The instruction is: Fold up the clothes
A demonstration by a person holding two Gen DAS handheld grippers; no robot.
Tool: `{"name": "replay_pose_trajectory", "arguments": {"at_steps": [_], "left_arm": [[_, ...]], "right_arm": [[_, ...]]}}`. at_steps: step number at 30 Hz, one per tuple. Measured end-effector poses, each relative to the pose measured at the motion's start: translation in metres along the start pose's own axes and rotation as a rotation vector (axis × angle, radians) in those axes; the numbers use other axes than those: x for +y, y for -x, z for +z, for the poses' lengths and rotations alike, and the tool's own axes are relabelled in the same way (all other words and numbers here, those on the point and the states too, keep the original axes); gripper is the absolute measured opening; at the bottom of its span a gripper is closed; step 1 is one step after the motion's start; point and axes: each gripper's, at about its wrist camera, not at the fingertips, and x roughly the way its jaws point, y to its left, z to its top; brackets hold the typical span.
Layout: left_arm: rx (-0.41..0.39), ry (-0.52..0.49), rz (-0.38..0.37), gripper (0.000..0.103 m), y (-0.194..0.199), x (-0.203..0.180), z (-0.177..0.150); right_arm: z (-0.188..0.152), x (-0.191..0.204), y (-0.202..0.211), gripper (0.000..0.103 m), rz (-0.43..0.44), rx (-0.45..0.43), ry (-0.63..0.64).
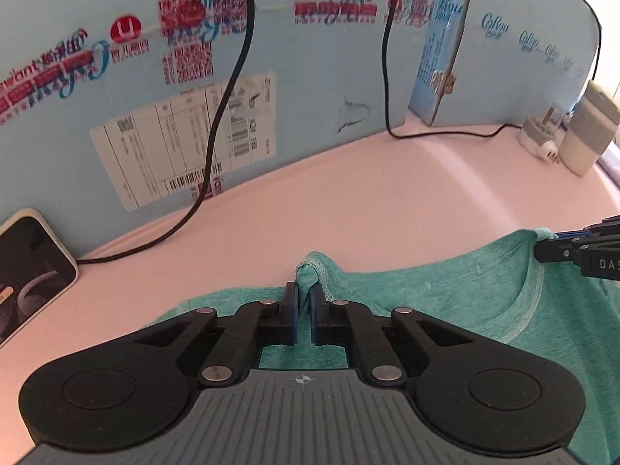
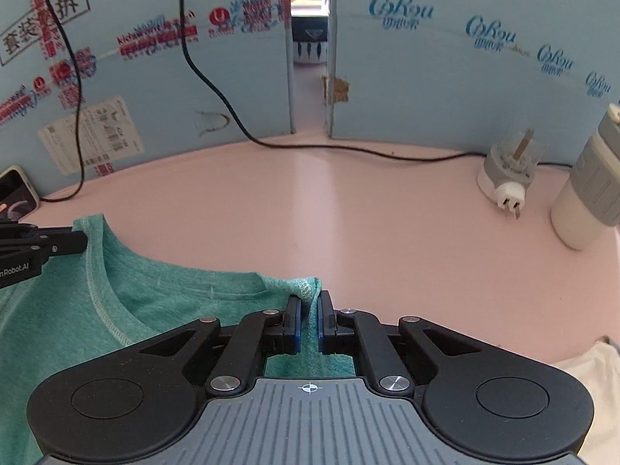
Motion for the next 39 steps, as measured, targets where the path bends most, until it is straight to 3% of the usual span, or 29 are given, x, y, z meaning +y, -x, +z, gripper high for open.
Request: {"name": "replay_pose_trajectory", "arguments": {"at_steps": [4,6,7,9,14,18,22,28,31,36,39], "left_arm": [[-0.020,0.006,0.018,0.017,-0.003,0.003,0.001],[-0.036,0.016,0.045,0.034,0.000,0.006,0.003],[-0.048,0.027,0.054,0.036,0.004,0.009,0.003],[-0.071,0.049,0.073,0.040,0.012,0.016,0.005],[-0.117,0.090,0.117,0.056,0.045,0.029,-0.002],[-0.114,0.188,0.177,0.065,0.071,0.047,-0.025],[-0.092,0.354,0.226,0.072,0.097,0.074,-0.060],[-0.054,0.591,0.209,0.075,0.116,0.105,-0.111],[-0.057,0.646,0.179,0.078,0.120,0.109,-0.128],[-0.051,0.689,0.135,0.079,0.119,0.108,-0.143],[-0.060,0.724,0.075,0.079,0.116,0.109,-0.153]], "right_arm": [[-0.004,-0.010,-0.013,0.018,-0.006,0.034,-0.049],[-0.003,-0.014,-0.013,0.037,-0.037,0.026,-0.059],[-0.002,-0.016,-0.013,0.048,-0.060,0.014,-0.066],[-0.001,-0.022,-0.008,0.061,-0.083,-0.008,-0.085],[-0.003,-0.034,0.010,0.072,-0.099,-0.057,-0.160],[-0.007,-0.042,0.029,0.074,-0.100,-0.099,-0.232],[-0.012,-0.049,0.053,0.075,-0.116,-0.145,-0.295],[-0.026,-0.038,0.074,0.078,-0.056,-0.148,-0.333],[-0.036,-0.007,0.078,0.078,0.012,-0.112,-0.274],[-0.046,0.067,0.069,0.079,0.162,-0.035,-0.055],[-0.063,0.111,0.062,0.085,0.238,0.032,0.110]]}}
